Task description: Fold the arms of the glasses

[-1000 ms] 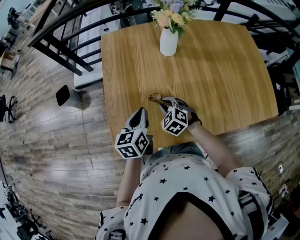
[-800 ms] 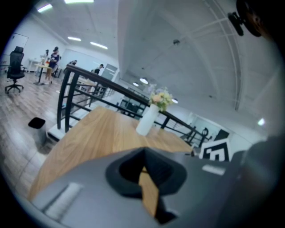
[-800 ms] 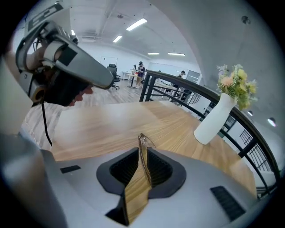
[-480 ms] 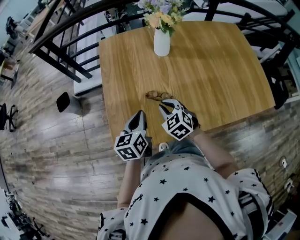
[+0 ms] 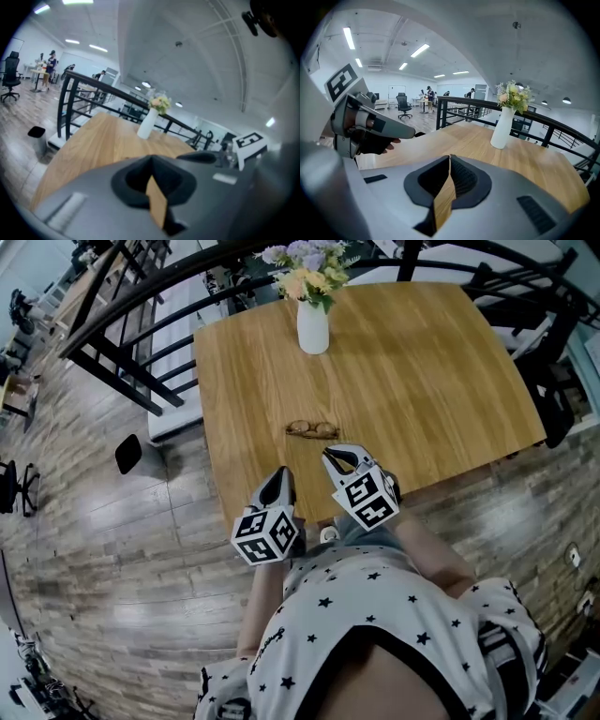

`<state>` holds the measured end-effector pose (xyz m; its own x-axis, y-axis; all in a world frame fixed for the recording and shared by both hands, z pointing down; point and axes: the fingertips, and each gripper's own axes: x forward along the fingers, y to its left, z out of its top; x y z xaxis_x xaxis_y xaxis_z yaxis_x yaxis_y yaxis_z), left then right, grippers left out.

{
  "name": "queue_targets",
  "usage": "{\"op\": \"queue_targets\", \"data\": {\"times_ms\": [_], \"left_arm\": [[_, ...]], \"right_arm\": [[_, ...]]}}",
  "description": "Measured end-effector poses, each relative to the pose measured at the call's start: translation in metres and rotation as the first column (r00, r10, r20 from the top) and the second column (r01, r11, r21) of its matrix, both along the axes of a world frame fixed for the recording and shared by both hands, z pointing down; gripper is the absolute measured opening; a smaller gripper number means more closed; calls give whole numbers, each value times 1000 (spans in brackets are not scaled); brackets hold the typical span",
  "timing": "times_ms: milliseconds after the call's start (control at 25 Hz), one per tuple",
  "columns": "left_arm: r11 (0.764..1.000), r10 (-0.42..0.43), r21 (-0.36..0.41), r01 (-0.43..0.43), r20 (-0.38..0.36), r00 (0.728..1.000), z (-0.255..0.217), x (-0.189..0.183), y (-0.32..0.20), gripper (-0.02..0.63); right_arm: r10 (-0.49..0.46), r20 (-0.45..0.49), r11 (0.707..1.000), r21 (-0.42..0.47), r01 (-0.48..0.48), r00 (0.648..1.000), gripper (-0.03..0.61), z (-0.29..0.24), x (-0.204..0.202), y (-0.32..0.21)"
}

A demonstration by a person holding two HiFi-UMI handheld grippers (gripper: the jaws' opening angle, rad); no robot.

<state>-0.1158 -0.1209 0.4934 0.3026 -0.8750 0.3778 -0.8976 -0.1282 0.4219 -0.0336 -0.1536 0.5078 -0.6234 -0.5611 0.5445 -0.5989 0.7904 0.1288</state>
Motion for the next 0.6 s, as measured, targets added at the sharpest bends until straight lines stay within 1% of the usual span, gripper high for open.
{"op": "queue_targets", "data": {"times_ms": [120,400,600], "left_arm": [[1000,17,6,-17,5,1000,-1,5,3,8],[998,56,24,-57,28,998,-4,11,7,8],[996,80,32,-82,55,995,-5,16,12,8]], "right_arm": [[8,35,1000,-11,-7,999,23,-4,4,7],[44,117,999,8,-45,992,21,-20,10,19],[55,156,998,28,-60,986,21,-31,15,24]]}}
